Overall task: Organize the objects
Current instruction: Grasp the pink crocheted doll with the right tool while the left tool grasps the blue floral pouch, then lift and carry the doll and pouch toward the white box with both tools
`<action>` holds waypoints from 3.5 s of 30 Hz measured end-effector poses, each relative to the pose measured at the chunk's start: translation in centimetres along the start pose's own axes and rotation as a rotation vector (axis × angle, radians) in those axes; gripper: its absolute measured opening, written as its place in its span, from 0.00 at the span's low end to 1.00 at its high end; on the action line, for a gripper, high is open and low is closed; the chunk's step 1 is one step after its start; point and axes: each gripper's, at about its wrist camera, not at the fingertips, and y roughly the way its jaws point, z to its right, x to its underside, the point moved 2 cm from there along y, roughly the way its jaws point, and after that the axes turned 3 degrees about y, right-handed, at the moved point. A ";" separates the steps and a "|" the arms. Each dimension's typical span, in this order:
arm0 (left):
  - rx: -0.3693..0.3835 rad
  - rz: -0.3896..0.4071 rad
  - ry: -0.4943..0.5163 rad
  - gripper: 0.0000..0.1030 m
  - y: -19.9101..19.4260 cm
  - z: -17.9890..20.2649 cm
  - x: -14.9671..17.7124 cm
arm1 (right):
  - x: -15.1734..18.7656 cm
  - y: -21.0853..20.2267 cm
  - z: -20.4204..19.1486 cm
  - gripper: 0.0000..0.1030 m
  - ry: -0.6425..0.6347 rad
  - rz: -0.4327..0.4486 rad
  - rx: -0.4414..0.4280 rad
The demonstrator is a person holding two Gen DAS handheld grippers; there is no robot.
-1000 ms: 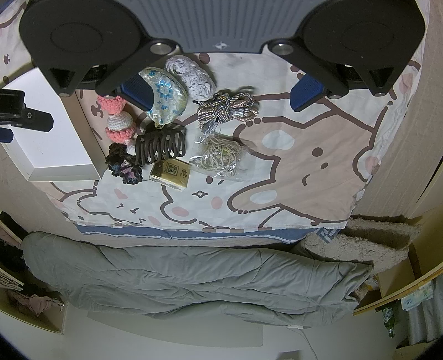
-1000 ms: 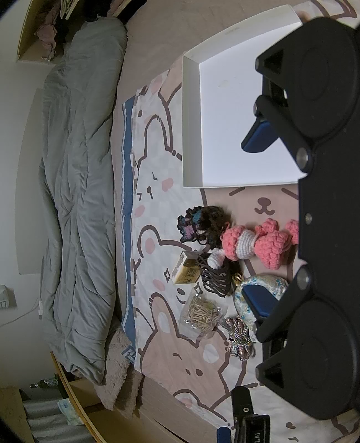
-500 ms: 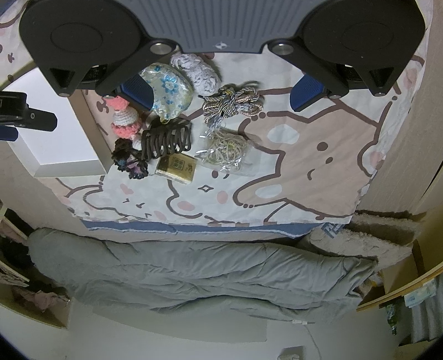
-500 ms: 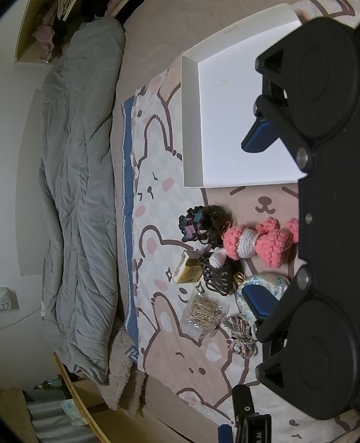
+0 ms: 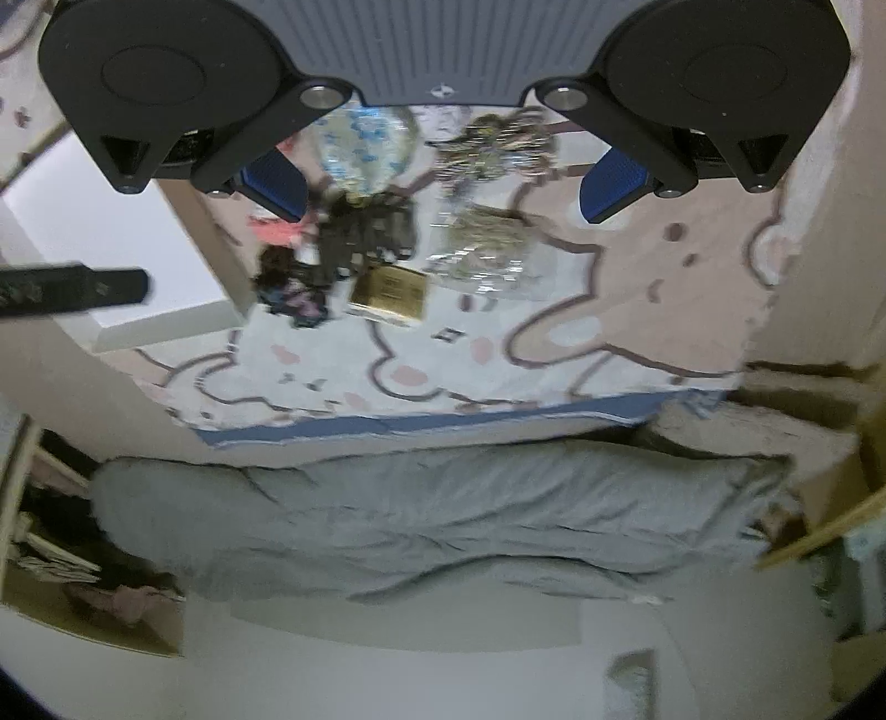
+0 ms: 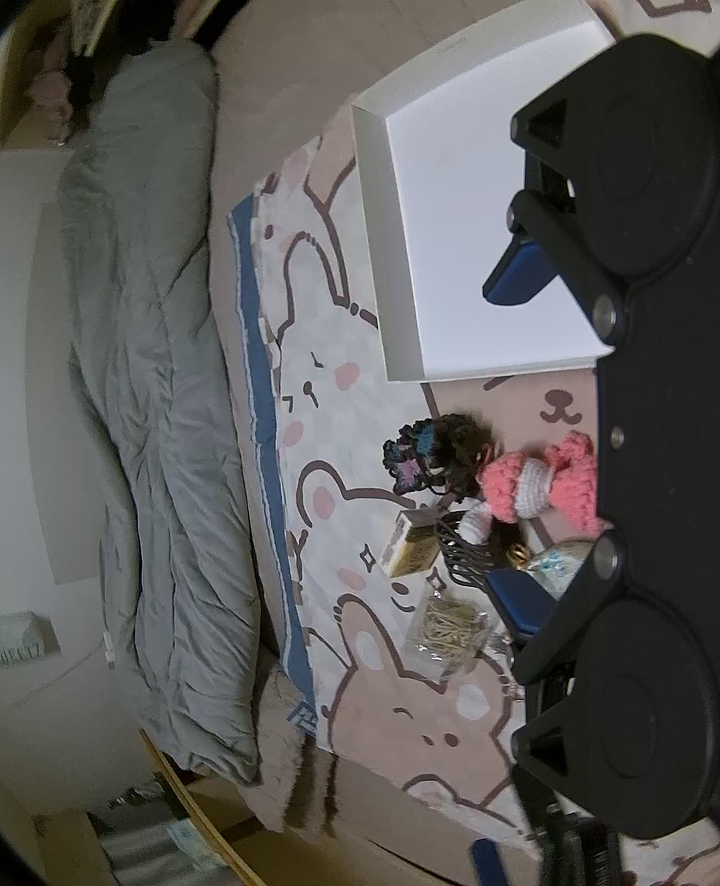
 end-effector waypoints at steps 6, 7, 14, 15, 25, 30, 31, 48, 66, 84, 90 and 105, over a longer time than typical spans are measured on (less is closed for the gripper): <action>0.042 -0.039 0.084 1.00 2.4 1.1 -1.2 | -1.5 2.9 0.3 1.00 0.063 -0.048 -0.039; 0.050 -0.049 0.090 1.00 2.9 1.3 -1.3 | -1.6 3.6 0.3 1.00 0.075 -0.060 -0.057; 0.101 -0.163 0.128 1.00 7.4 2.8 -0.2 | -0.7 8.2 0.9 0.63 0.156 -0.169 -0.148; 0.110 -0.174 0.140 1.00 7.7 3.0 0.0 | -0.3 8.8 0.9 0.58 0.159 -0.187 -0.162; 0.095 -0.276 0.369 1.00 11.4 6.5 2.5 | 2.0 12.9 1.2 0.48 0.151 -0.296 -0.194; 0.064 -0.318 0.406 1.00 13.0 7.4 3.3 | 3.0 14.4 1.0 0.48 0.131 -0.331 -0.199; 0.060 -0.324 0.417 1.00 13.3 7.6 3.4 | 3.2 14.7 0.9 0.48 0.127 -0.339 -0.201; 0.086 -0.381 0.266 0.80 15.9 6.4 3.9 | 4.1 15.1 -0.7 0.30 -0.002 -0.324 -0.151; 0.148 -0.197 0.062 0.80 9.1 3.0 1.3 | 0.8 8.3 -0.2 0.30 -0.027 -0.149 -0.169; 0.166 0.018 -0.102 0.80 2.3 0.4 -0.9 | -0.5 1.3 -0.1 0.30 -0.054 0.016 -0.204; 0.204 0.072 -0.143 0.80 1.8 0.5 -1.8 | -1.3 0.0 0.7 0.30 -0.052 0.067 -0.194; 0.330 0.197 -0.099 0.80 3.2 5.7 -6.5 | -5.0 -0.3 5.7 0.30 -0.019 0.183 -0.044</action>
